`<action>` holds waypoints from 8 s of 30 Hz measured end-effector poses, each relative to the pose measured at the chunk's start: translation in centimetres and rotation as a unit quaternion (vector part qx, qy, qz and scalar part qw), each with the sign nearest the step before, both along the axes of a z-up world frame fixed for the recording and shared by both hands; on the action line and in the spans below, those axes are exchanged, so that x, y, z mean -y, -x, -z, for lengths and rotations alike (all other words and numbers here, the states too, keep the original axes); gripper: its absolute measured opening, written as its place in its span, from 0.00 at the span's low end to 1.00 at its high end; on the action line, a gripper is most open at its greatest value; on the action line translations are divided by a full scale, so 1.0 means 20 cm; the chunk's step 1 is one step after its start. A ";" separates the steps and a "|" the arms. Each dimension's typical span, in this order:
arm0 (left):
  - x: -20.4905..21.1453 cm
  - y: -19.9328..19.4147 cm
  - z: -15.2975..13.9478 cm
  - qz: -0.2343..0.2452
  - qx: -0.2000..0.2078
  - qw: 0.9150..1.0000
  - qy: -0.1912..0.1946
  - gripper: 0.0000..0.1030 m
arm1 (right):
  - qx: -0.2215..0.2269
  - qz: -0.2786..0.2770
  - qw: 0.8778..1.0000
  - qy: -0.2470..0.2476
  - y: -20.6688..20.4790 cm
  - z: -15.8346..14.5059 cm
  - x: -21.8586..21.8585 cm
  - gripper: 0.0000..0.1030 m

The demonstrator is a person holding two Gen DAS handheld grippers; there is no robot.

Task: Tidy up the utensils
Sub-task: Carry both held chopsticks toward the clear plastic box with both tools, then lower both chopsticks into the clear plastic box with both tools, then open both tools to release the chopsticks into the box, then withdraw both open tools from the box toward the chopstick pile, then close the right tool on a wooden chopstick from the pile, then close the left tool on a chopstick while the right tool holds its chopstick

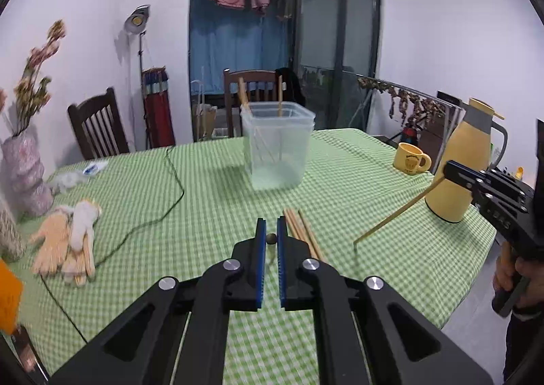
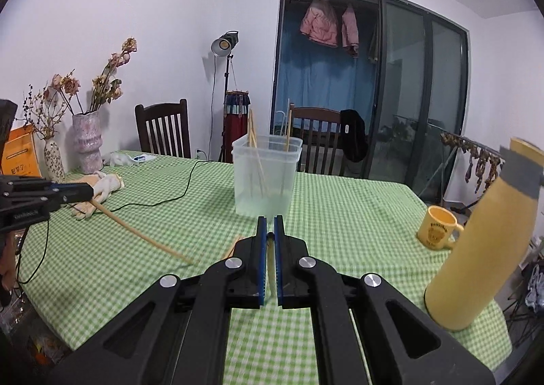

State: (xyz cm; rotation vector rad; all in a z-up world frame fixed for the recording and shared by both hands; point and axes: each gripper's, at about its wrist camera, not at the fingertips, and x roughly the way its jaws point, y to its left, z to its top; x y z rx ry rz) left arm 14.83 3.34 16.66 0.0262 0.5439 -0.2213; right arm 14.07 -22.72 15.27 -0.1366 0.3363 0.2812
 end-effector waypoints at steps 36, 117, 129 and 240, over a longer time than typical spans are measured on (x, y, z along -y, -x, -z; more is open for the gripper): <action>0.10 -0.92 -0.28 0.100 -0.095 0.990 0.039 0.03 | -0.163 -0.080 0.983 0.016 -0.75 -0.26 -0.01 0.04; -0.36 -1.31 -0.14 -0.062 -0.123 0.984 0.110 0.86 | -0.206 0.006 0.977 -0.061 -1.37 -0.29 0.11 0.74; -0.33 -0.66 -0.04 -0.089 -0.033 0.993 0.063 0.87 | -0.138 -0.007 0.990 -0.014 -0.80 -0.18 0.10 0.80; 0.37 -0.47 0.98 -0.054 -0.194 0.979 -0.039 0.94 | -0.212 0.037 0.976 -0.038 -0.11 0.82 0.14 0.07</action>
